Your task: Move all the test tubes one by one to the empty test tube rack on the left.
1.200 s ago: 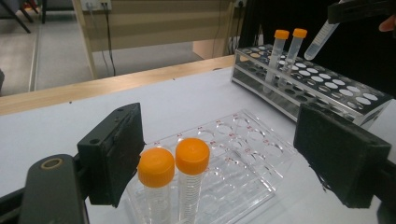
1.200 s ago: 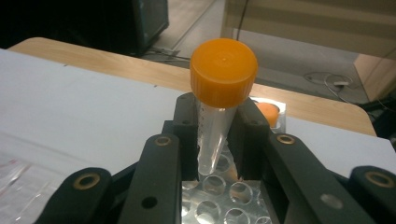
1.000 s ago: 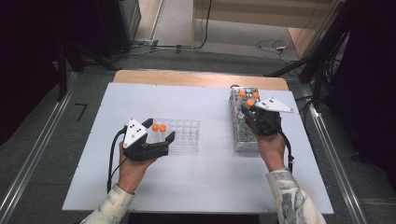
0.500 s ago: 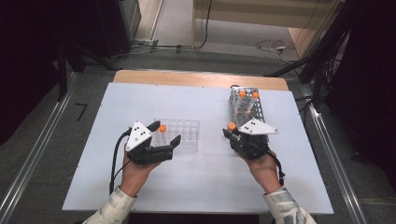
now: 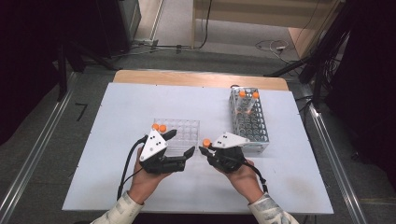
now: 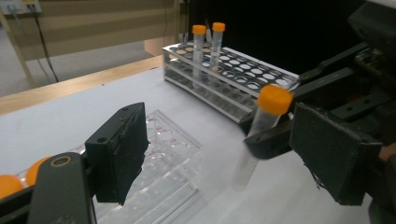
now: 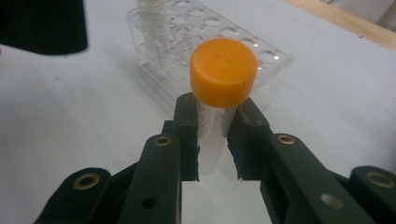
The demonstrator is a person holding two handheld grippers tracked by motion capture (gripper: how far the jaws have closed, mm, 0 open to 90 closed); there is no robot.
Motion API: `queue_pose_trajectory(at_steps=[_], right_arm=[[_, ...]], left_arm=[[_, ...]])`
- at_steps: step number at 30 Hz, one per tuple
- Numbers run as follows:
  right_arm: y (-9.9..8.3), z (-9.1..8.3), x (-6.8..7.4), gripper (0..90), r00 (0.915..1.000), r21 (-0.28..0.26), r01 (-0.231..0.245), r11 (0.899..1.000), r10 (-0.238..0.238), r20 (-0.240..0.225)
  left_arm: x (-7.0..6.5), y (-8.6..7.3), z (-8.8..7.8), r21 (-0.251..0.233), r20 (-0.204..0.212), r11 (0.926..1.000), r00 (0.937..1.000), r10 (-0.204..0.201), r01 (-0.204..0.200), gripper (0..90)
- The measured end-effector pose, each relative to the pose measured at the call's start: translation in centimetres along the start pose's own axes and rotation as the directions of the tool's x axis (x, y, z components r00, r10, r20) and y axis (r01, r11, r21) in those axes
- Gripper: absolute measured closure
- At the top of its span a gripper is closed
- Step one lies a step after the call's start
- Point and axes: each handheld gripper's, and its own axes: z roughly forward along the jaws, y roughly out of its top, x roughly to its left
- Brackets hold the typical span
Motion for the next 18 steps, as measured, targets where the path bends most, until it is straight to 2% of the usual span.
queue_pose_trajectory(at_steps=[7, 8, 13, 18], right_arm=[[0.5, 1.2, 1.4, 71.9, 0.9987, 0.018, 0.02, 1.0, -0.019, -0.048], [0.5, 1.4, 1.5, 72.0, 0.9985, 0.019, 0.02, 1.0, -0.019, -0.052], [0.8, 1.8, 2.0, 72.0, 0.9972, 0.014, 0.024, 1.0, -0.023, -0.071], [1.0, 2.0, 2.3, 72.0, 0.9967, 0.019, 0.027, 0.999, -0.025, -0.077]], left_arm=[[-0.1, -0.2, 0.2, 0.009, 0.043, 1.0, 0.9991, 0.003, -0.003, 39.0], [-0.1, -0.3, 0.3, 0.02, 0.065, 0.9998, 0.9979, 0.004, -0.005, 41.9], [-0.2, -0.5, 0.6, 0.042, 0.065, 0.9987, 0.9976, 0.024, -0.027, 51.0], [-0.2, -0.7, 0.7, 0.046, 0.064, 0.9981, 0.9973, 0.037, -0.04, 57.1]])
